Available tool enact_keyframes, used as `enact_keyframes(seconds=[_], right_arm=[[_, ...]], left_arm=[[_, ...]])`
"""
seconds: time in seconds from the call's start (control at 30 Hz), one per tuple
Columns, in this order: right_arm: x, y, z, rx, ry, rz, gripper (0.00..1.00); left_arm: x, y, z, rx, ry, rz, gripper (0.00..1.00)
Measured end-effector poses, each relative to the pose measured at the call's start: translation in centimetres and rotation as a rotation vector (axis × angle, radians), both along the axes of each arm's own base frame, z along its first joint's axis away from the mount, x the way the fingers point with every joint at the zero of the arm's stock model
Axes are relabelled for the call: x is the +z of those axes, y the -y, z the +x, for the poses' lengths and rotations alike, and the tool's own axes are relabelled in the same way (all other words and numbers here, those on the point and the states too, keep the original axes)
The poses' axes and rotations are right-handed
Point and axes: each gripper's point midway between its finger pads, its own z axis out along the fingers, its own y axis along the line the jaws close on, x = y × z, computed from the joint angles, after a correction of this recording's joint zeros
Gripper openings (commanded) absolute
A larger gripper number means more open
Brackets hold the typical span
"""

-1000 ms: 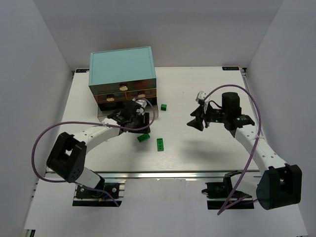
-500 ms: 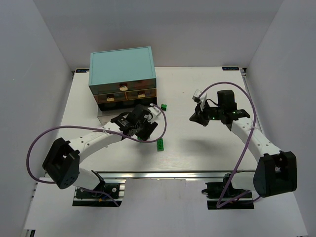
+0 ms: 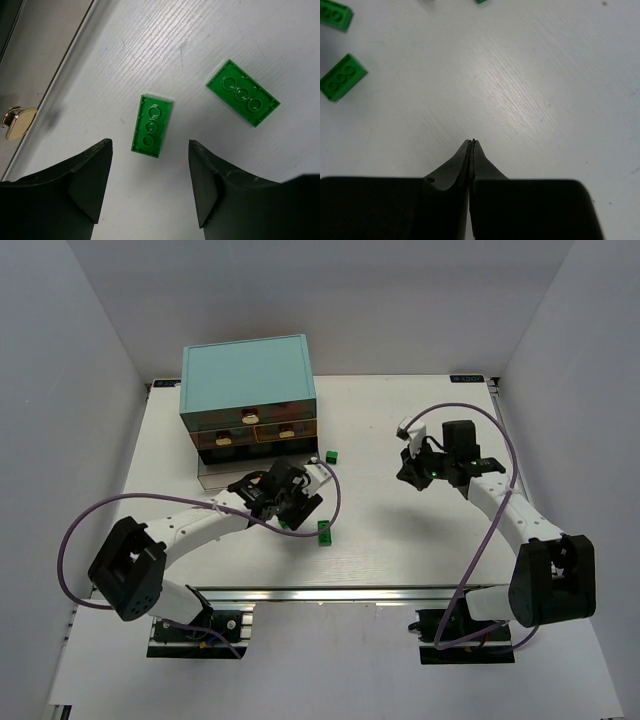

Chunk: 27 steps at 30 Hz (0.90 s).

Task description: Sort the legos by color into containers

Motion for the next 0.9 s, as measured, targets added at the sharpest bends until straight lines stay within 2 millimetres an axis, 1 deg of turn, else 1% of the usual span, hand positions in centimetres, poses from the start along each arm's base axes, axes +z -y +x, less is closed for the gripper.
enact_keyframes(seconds=[0.13, 0.17, 0.23, 0.3, 0.33, 0.37, 0.43, 0.47, 0.53, 0.6, 0.63, 0.73, 0.9], right_arm=[[0.6, 2.1, 1.8, -0.115, 0.033, -0.017, 0.0], [0.8, 2.4, 2.0, -0.13, 0.042, -0.016, 0.0], [1.2, 3.0, 2.3, -0.151, 0.054, -0.01, 0.0], [1.3, 3.2, 2.4, -0.154, 0.054, -0.003, 0.05], [1.3, 3.2, 2.3, -0.15, 0.05, 0.002, 0.08], [1.2, 3.2, 2.2, -0.144, 0.046, 0.005, 0.2], [1.2, 3.0, 1.9, -0.125, 0.037, 0.016, 0.33], [1.2, 2.8, 1.7, -0.112, 0.033, 0.021, 0.35], [1.1, 2.6, 1.4, -0.092, 0.026, 0.027, 0.41], [1.2, 2.4, 1.3, -0.077, 0.026, 0.036, 0.44], [1.2, 2.2, 1.2, -0.069, 0.026, 0.042, 0.46], [1.4, 2.0, 1.1, -0.053, 0.024, 0.056, 0.5], [1.6, 1.6, 0.8, -0.033, 0.021, 0.075, 0.5]], left_arm=[[0.2, -0.3, -0.3, 0.006, 0.008, -0.011, 0.73], [0.2, -0.3, -0.4, 0.004, 0.011, -0.018, 0.76], [0.4, -0.4, -0.9, -0.009, 0.012, -0.032, 0.77], [0.6, -0.3, -1.1, -0.023, 0.012, -0.046, 0.77], [0.6, -0.1, -1.2, -0.031, 0.011, -0.05, 0.77], [0.6, 0.0, -1.2, -0.037, 0.009, -0.053, 0.77], [0.4, 0.1, -1.2, -0.045, 0.004, -0.054, 0.77], [0.2, 0.2, -1.2, -0.048, 0.0, -0.05, 0.77], [-0.4, 0.3, -1.2, -0.053, -0.009, -0.041, 0.77], [-1.3, 0.3, -1.0, -0.051, -0.022, -0.022, 0.78], [-1.8, 0.2, -0.9, -0.049, -0.028, -0.008, 0.78], [-3.3, -0.4, -0.7, -0.032, -0.049, 0.049, 0.79], [-5.1, -1.0, -0.3, -0.011, -0.068, 0.117, 0.79]])
